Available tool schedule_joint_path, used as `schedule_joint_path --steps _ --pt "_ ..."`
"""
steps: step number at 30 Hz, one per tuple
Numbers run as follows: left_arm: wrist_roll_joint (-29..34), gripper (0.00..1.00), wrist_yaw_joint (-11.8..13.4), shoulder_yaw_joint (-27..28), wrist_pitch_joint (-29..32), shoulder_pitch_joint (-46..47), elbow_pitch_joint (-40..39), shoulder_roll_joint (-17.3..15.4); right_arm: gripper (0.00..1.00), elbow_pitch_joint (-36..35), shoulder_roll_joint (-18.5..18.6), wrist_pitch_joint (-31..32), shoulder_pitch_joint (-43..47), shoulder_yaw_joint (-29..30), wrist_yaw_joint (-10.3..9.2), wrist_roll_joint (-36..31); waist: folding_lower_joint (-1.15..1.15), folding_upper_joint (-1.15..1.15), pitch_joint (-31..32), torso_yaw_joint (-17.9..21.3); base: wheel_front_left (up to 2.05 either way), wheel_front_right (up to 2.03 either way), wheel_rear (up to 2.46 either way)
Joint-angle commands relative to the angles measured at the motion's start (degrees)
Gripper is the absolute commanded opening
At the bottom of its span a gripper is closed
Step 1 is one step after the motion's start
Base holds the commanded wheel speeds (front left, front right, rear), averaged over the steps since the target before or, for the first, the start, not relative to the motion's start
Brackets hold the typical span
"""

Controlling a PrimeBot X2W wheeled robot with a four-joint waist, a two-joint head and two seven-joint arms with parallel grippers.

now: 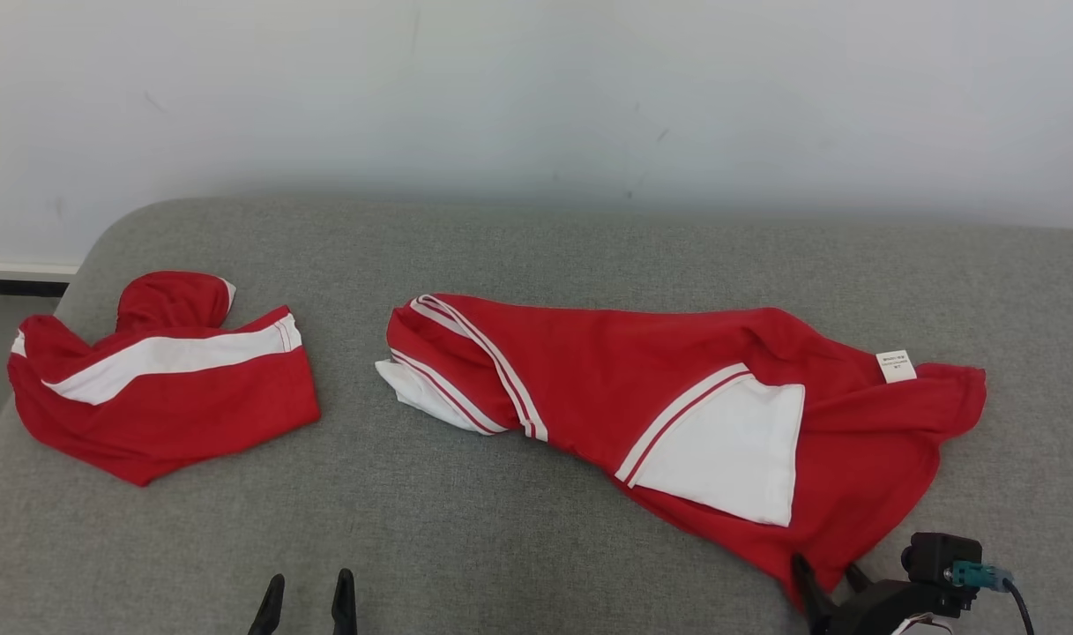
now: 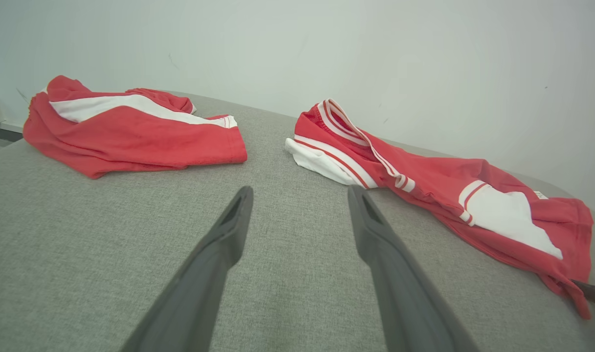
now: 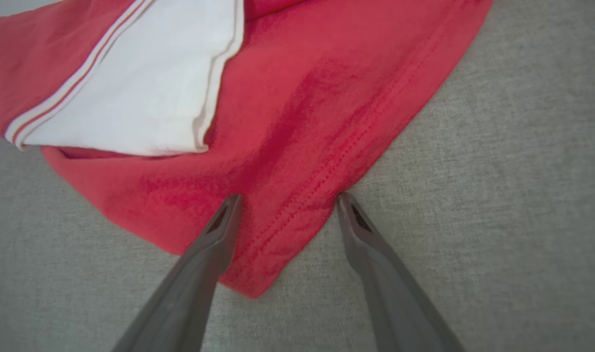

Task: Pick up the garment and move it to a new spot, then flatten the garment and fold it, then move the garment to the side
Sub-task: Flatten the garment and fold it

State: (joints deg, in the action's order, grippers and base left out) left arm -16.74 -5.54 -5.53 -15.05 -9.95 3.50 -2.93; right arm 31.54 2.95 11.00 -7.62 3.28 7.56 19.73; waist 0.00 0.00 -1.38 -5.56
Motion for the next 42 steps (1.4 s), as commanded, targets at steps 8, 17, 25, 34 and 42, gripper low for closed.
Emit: schedule_joint_path --steps 8,17,25,34,42 --pt "-0.2 1.00 0.0 0.0 -0.2 0.3 0.2 0.1 0.00 1.2 0.0 -4.7 -2.4 3.7 -0.15 -5.4 0.00 0.00 -0.3 -0.3 0.00 0.00 0.00" --pt "-0.4 1.00 0.2 0.1 -0.2 -1.0 0.4 0.1 0.00 -5.6 0.0 -7.4 -1.2 11.6 -0.15 -12.3 0.00 0.00 1.6 0.1 0.00 0.00 0.00" --pt "-0.5 1.00 0.4 0.0 -0.2 -1.7 0.2 0.1 0.00 -14.0 0.0 -4.7 1.2 19.2 -0.15 -18.3 0.00 0.00 2.5 0.6 0.00 0.00 0.00" --pt "-0.2 1.00 0.2 0.0 -0.2 -1.0 0.4 0.1 1.00 -11.7 0.0 -3.7 2.2 23.5 -0.15 -19.5 0.00 0.00 2.8 0.7 0.00 0.00 0.00" --pt "-0.1 1.00 0.2 0.8 -0.2 -1.4 0.1 0.1 1.00 -8.8 0.0 -6.9 3.9 21.2 -0.15 -16.0 0.00 0.00 3.1 1.5 0.00 0.00 0.00"
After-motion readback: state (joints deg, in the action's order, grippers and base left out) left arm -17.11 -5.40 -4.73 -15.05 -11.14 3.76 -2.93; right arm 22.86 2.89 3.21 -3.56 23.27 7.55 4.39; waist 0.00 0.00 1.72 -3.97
